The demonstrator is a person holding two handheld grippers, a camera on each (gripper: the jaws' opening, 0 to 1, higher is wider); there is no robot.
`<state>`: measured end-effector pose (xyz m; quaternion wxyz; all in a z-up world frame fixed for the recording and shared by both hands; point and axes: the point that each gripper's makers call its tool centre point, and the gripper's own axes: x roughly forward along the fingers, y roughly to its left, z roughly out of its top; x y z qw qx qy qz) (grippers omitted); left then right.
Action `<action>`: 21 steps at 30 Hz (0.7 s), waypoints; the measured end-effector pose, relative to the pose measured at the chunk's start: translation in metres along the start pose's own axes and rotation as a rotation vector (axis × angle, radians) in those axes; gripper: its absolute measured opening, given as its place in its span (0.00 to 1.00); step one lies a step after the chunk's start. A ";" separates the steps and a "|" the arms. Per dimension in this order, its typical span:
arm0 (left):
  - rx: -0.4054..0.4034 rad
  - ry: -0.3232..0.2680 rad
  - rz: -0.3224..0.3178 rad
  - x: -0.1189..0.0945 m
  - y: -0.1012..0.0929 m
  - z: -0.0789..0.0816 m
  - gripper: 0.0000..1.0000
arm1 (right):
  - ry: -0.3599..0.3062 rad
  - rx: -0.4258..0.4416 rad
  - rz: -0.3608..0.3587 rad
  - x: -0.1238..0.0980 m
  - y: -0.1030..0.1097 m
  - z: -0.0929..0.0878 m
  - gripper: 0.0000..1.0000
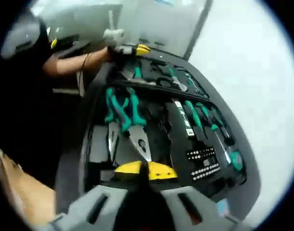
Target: Pick up the tools and put them into their designated positions in the toolbox.
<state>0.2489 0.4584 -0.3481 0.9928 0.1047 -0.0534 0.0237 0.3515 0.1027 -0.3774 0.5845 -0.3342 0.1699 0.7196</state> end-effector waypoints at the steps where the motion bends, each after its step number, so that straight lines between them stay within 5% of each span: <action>1: 0.002 0.001 -0.001 0.000 0.000 0.000 0.11 | 0.006 0.001 0.024 0.000 0.000 0.005 0.22; 5: 0.005 0.004 -0.002 0.000 -0.001 -0.001 0.11 | 0.019 -0.228 0.076 0.014 0.010 0.023 0.22; 9: 0.009 0.006 -0.001 0.000 0.000 -0.001 0.11 | -0.011 -0.210 0.121 0.031 0.021 0.033 0.23; 11: 0.012 0.007 -0.001 0.000 -0.001 -0.001 0.11 | 0.008 -0.239 0.136 0.040 0.017 0.024 0.19; 12: 0.013 0.007 -0.001 0.000 -0.001 -0.001 0.11 | -0.008 -0.169 0.038 0.040 0.003 0.021 0.15; 13: 0.013 0.007 -0.001 0.001 -0.001 -0.002 0.11 | -0.021 -0.297 0.107 0.040 0.009 0.025 0.13; 14: 0.014 0.007 -0.001 0.001 -0.001 -0.002 0.11 | -0.015 -0.189 0.094 0.037 0.009 0.020 0.13; 21: 0.030 0.019 -0.001 0.001 -0.002 -0.003 0.11 | -0.056 -0.125 0.055 0.038 -0.010 0.023 0.13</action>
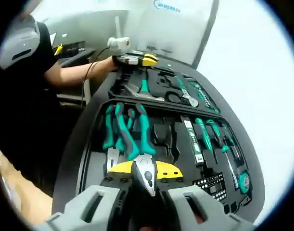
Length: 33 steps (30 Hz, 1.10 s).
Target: Pick up the tools and put them into their designated positions in the toolbox.
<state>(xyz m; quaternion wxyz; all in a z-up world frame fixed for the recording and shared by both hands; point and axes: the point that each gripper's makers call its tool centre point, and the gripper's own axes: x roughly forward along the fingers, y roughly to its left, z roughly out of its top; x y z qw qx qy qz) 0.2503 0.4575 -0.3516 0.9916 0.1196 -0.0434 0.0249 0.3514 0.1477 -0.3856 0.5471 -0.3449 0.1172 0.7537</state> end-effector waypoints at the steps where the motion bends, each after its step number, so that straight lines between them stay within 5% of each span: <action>1: 0.000 0.001 0.000 0.000 0.000 0.000 0.11 | -0.002 0.025 -0.005 0.000 -0.004 -0.001 0.13; 8: 0.010 0.009 0.000 0.001 0.000 -0.002 0.11 | 0.003 0.040 -0.059 0.002 -0.031 -0.005 0.06; 13: 0.022 0.013 0.005 0.001 0.000 -0.003 0.11 | 0.010 0.093 -0.075 -0.004 -0.028 -0.003 0.05; 15: 0.026 0.014 0.004 0.001 -0.001 -0.003 0.11 | 0.040 0.024 -0.089 -0.005 -0.026 -0.004 0.06; 17: 0.027 0.016 0.002 0.001 -0.001 -0.003 0.11 | 0.016 -0.051 -0.017 -0.006 -0.007 0.007 0.10; 19: 0.030 0.017 0.002 0.002 -0.001 -0.003 0.11 | -0.072 -0.038 0.042 -0.009 0.002 0.033 0.17; 21: 0.039 0.023 0.000 0.002 -0.002 -0.005 0.11 | -0.074 -0.056 0.077 -0.002 0.008 0.050 0.23; 23: 0.044 0.027 0.000 0.002 -0.003 -0.005 0.11 | -0.014 -0.144 0.092 0.012 0.009 0.052 0.20; 27: 0.042 0.027 0.001 0.002 -0.002 -0.005 0.11 | 0.057 -0.159 0.195 0.040 0.019 0.042 0.16; 30: 0.047 0.029 0.001 0.000 -0.005 -0.004 0.11 | 0.085 0.022 0.313 0.052 0.031 0.038 0.15; 33: 0.048 0.027 0.003 -0.002 -0.007 -0.002 0.11 | 0.080 0.015 0.374 0.056 0.036 0.040 0.12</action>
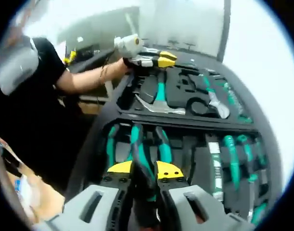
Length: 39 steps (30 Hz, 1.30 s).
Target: Pick up the tools and put them into their designated positions in the toolbox.
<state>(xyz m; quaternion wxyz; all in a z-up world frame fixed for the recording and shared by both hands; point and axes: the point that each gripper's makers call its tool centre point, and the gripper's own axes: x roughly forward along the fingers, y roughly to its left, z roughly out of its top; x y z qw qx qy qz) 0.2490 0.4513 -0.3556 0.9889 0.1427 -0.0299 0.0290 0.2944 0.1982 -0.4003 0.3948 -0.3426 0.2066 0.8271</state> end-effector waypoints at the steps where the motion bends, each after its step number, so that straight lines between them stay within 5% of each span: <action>1: 0.000 -0.001 0.001 -0.001 0.000 0.001 0.11 | 0.037 -0.053 -0.060 -0.002 0.001 -0.001 0.12; 3: -0.002 -0.003 0.001 -0.002 -0.002 0.002 0.11 | 0.073 -0.160 -0.182 -0.003 0.002 0.001 0.11; 5: 0.000 -0.004 0.001 -0.003 -0.004 0.003 0.11 | 0.097 -0.143 -0.319 -0.006 -0.001 0.000 0.10; 8: 0.006 0.000 0.003 -0.002 -0.002 0.001 0.11 | 0.043 -0.178 -0.409 -0.006 0.000 0.003 0.09; 11: 0.006 0.003 -0.003 0.000 0.000 -0.001 0.11 | 0.008 -0.141 -0.400 -0.004 0.004 0.002 0.09; 14: -0.001 0.001 -0.008 0.001 0.002 -0.002 0.11 | 0.022 -0.208 -0.290 0.005 0.017 0.008 0.07; 18: 0.002 0.003 -0.005 0.002 0.003 -0.003 0.11 | -0.018 -0.145 -0.283 -0.008 -0.006 0.025 0.00; 20: 0.003 0.005 -0.002 0.002 0.005 -0.004 0.11 | 0.073 -0.101 -0.373 -0.021 -0.028 0.010 0.00; 21: 0.000 0.003 0.000 0.003 0.006 -0.004 0.11 | 0.111 -0.132 -0.337 -0.018 -0.022 0.003 0.00; 23: 0.000 0.002 0.000 0.003 0.005 -0.003 0.11 | 0.034 -0.145 -0.302 -0.021 -0.013 0.013 0.00; 24: 0.002 0.004 0.001 0.002 0.004 -0.003 0.11 | -0.013 -0.094 -0.273 -0.025 -0.006 0.018 0.00; 26: 0.008 0.006 0.001 0.002 0.002 -0.003 0.11 | -0.144 0.083 -0.206 -0.038 0.000 0.032 0.17; 27: 0.011 0.008 0.001 0.002 0.001 -0.003 0.11 | -0.151 0.141 -0.195 -0.042 -0.001 0.031 0.21; 30: 0.017 0.011 0.001 0.002 0.001 -0.003 0.11 | -0.019 0.090 -0.262 -0.036 -0.012 -0.001 0.19; 32: 0.018 0.012 -0.001 0.002 0.001 -0.004 0.11 | 0.023 0.128 -0.231 -0.026 -0.008 -0.018 0.21; 33: 0.018 0.012 -0.001 0.003 0.002 -0.004 0.11 | 0.005 0.193 -0.238 -0.024 -0.011 -0.025 0.23; 34: 0.017 0.012 -0.002 0.003 0.002 -0.004 0.11 | -0.114 0.125 -0.221 -0.026 -0.012 -0.005 0.23; 35: 0.016 0.012 -0.003 0.003 0.002 -0.004 0.11 | -0.083 0.257 -0.221 -0.027 -0.014 -0.017 0.23; 37: 0.015 0.012 -0.003 0.004 0.002 -0.005 0.11 | -0.054 0.167 -0.269 -0.027 -0.019 -0.022 0.28; 39: 0.018 0.014 -0.004 0.005 0.003 -0.006 0.11 | -0.051 0.195 -0.237 -0.025 -0.009 -0.020 0.28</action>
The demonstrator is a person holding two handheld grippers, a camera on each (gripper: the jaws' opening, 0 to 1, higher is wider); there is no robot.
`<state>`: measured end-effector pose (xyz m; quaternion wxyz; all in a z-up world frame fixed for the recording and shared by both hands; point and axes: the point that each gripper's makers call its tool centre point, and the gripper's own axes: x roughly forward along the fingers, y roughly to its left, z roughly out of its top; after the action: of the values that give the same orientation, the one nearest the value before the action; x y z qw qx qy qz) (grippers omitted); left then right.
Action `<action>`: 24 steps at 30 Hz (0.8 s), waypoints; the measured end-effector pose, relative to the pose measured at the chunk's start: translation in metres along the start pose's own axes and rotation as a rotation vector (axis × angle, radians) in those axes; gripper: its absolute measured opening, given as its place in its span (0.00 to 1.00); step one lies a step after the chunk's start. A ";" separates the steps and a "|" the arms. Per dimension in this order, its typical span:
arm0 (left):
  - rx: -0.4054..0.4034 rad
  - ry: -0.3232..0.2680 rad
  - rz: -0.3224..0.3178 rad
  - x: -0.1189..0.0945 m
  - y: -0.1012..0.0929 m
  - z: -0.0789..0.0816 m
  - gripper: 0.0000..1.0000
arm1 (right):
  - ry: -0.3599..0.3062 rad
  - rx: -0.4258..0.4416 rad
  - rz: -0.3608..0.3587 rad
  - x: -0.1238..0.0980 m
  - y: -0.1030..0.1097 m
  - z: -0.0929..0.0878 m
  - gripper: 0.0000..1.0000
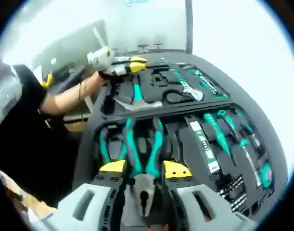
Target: Pick up the tools and put them into their designated positions in the toolbox.
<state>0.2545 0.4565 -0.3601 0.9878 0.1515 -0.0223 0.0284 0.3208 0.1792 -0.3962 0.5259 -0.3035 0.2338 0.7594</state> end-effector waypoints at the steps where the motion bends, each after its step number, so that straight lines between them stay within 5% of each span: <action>1: 0.002 0.001 -0.001 0.000 0.000 0.000 0.11 | 0.005 0.003 0.011 0.006 0.003 -0.001 0.32; 3: 0.003 0.001 0.002 0.000 0.000 0.000 0.11 | 0.049 -0.018 -0.042 0.014 -0.009 -0.007 0.28; 4: 0.004 0.001 0.003 -0.001 0.001 0.000 0.11 | 0.045 0.030 0.010 0.019 0.000 -0.006 0.29; 11: 0.005 0.002 0.006 0.000 0.003 -0.002 0.11 | 0.023 0.025 0.027 0.009 -0.002 -0.001 0.27; 13: 0.007 0.003 0.005 0.000 0.003 -0.002 0.11 | 0.036 -0.024 -0.007 0.012 0.016 -0.001 0.27; 16: 0.006 0.003 0.006 0.000 0.004 -0.002 0.11 | 0.060 -0.059 -0.028 0.010 0.005 -0.002 0.27; 18: 0.005 0.002 0.006 0.000 0.005 -0.002 0.11 | 0.058 -0.125 -0.116 0.002 -0.013 0.000 0.27; 24: 0.013 0.004 0.004 0.001 0.004 -0.003 0.11 | 0.032 -0.085 -0.197 -0.014 -0.025 0.007 0.28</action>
<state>0.2549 0.4615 -0.3617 0.9868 0.1577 -0.0203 0.0310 0.3470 0.1829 -0.3823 0.5810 -0.3591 0.1785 0.7082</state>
